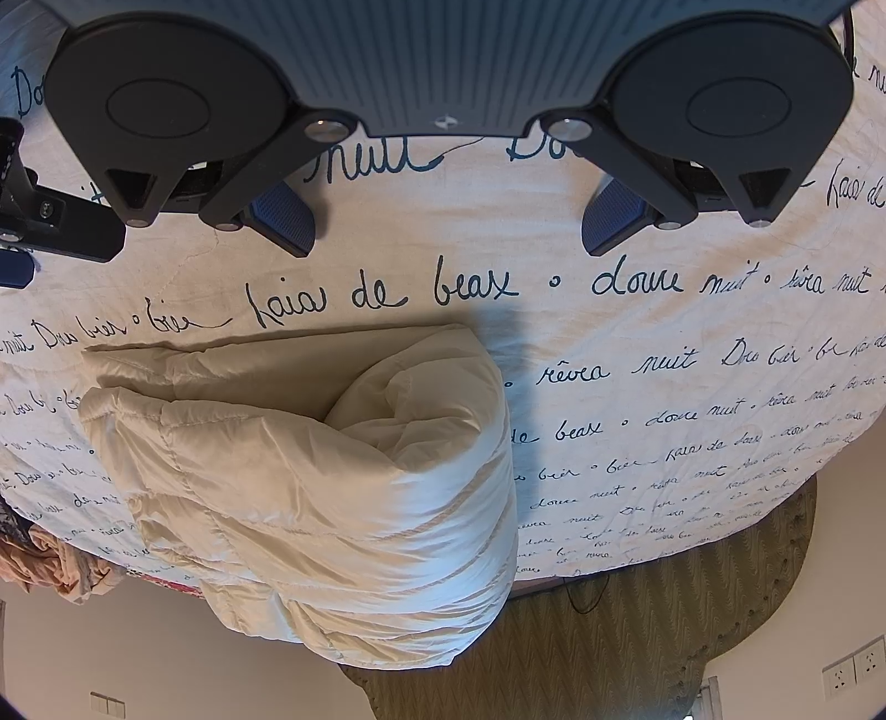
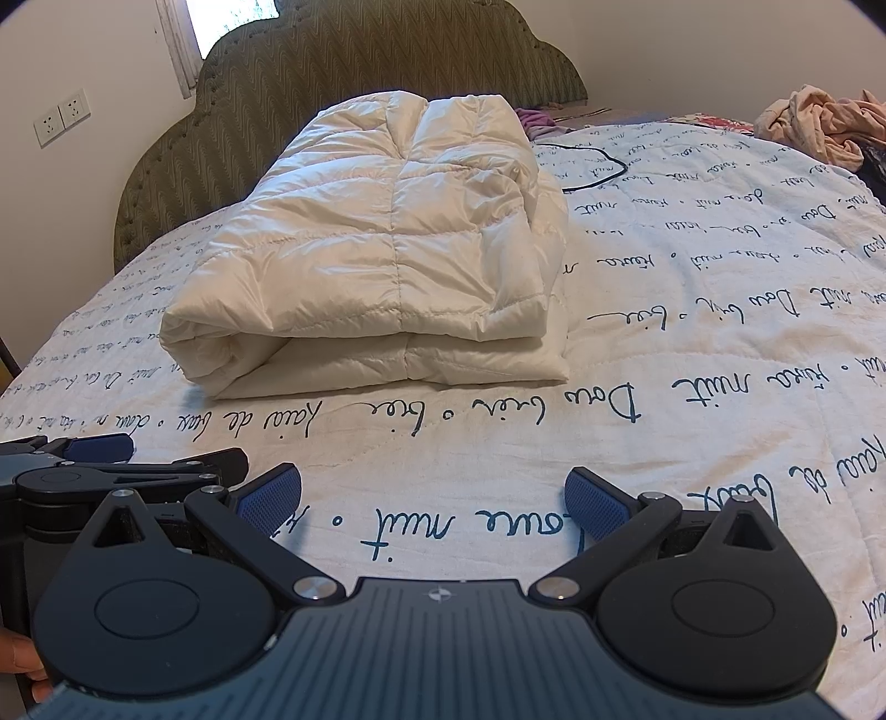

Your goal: Fold small clothes

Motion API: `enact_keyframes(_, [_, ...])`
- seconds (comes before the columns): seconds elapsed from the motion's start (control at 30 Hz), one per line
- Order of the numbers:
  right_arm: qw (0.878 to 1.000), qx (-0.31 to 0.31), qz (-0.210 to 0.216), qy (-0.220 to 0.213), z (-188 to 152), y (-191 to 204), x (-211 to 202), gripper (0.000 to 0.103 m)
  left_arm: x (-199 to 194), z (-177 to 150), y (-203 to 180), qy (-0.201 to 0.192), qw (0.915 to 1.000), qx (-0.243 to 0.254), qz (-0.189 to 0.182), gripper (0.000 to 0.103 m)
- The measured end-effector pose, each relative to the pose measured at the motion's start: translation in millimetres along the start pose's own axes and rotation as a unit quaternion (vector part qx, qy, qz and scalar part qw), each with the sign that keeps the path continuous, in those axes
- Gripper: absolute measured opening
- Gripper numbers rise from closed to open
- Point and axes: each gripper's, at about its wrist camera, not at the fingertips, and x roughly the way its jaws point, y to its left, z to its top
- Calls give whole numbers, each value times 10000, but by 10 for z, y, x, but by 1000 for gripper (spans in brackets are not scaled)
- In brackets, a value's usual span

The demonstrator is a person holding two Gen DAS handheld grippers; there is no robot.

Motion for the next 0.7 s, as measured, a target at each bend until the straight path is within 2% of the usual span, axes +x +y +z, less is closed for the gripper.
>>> enact_keyframes(0.7, [9999, -65, 47, -130, 26, 37, -146, 103, -97, 12, 88, -63, 9998, -84, 147, 103])
